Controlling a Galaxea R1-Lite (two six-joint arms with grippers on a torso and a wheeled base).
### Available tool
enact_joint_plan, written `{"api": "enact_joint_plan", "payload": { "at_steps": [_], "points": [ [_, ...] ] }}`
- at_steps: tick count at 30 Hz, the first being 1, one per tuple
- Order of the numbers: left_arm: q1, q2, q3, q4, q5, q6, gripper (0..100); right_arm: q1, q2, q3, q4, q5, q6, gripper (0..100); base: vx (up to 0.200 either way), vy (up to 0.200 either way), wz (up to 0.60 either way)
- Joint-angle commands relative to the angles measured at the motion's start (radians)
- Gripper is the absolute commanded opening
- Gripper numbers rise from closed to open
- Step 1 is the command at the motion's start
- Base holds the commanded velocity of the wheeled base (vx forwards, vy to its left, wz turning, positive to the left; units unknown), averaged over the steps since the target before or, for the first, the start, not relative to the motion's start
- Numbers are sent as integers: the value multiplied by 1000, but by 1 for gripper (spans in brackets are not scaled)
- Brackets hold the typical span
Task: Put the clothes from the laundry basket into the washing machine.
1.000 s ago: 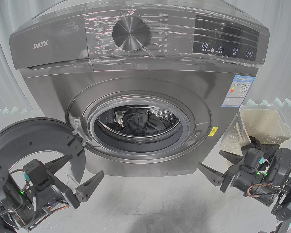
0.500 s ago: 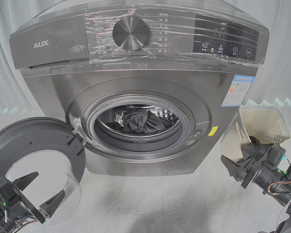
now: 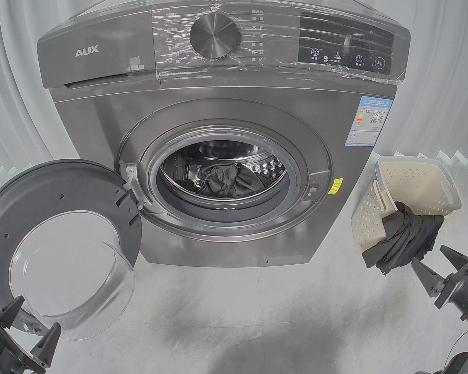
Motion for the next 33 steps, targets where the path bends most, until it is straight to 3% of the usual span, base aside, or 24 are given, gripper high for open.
{"api": "enact_joint_plan", "payload": {
  "at_steps": [1,8,9,11,16,19,20,23,24,25,26,28,29,30,33],
  "points": [
    [98,-150,17,76,-46,7,100,-107,-324,17,218,-1,-9,100,-200,0,0],
    [160,-194,17,136,-51,12,100,-188,-520,17,376,25,-40,100,-86,0,0],
    [166,-198,17,156,-51,12,100,-229,-609,17,424,85,-66,100,0,0,0],
    [167,-198,17,156,-51,14,100,-266,-687,17,484,138,-89,100,0,0,0],
    [238,-198,17,156,-49,43,100,-366,-887,17,682,250,-132,100,0,0,0],
    [261,-199,17,156,-46,46,100,-443,-960,16,795,296,-157,100,0,0,0],
    [261,-199,17,156,-46,47,100,-446,-965,14,800,296,-160,100,0,0,0],
    [284,-199,17,157,1,70,100,-444,-973,11,820,212,-187,100,0,0,0],
    [291,-201,17,156,9,72,100,-444,-973,11,820,203,-187,100,0,0,0],
    [353,-217,16,167,40,93,100,-444,-973,13,821,192,-175,100,0,0,0],
    [380,-244,16,168,34,99,100,-444,-973,11,823,192,-172,100,0,0,0],
    [376,-282,17,167,-22,104,100,-443,-973,16,840,204,-172,100,0,0,0],
    [376,-282,17,167,-22,104,100,-443,-973,16,840,204,-172,100,0,0,0],
    [367,-290,17,171,-95,89,100,-439,-973,14,846,227,-166,100,0,0,0],
    [361,-287,11,242,-147,55,100,-439,-973,16,843,227,-155,100,0,0,0]
  ]
}}
